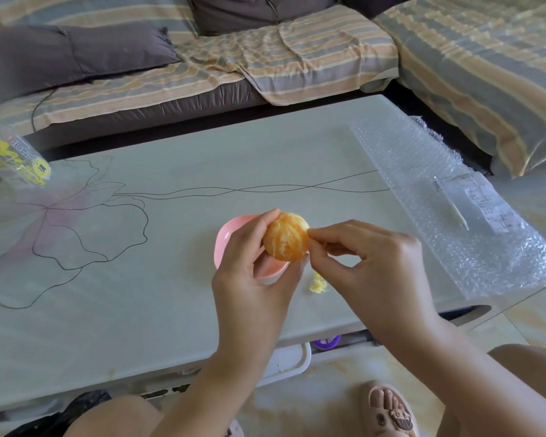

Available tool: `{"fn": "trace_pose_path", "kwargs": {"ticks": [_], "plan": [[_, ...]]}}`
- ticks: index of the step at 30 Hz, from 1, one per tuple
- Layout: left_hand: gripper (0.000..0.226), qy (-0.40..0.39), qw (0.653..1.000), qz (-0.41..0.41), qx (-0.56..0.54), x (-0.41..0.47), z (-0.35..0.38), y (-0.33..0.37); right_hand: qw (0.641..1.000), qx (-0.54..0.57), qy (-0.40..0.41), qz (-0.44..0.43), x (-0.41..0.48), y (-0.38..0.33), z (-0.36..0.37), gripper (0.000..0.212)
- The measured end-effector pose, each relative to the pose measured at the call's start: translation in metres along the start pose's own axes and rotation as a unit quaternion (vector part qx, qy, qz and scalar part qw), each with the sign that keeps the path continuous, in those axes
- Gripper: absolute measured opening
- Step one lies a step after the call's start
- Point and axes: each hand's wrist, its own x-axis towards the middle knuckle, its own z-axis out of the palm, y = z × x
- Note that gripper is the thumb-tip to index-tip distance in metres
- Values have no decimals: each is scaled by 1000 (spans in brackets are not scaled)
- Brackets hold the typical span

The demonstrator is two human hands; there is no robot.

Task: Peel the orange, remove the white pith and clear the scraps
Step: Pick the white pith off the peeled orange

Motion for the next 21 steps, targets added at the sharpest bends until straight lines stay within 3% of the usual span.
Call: {"fn": "trace_pose_path", "kwargs": {"ticks": [5,11,21], "plan": [[52,19,995,55,77,1,3,-1,999,-47,11,14,-1,-3,3,6],[54,15,997,46,65,1,6,2,998,-18,-2,61,5,-7,1,3],[53,-56,984,-127,-115,3,2,9,978,94,-58,179,17,-7,-11,13]]}}
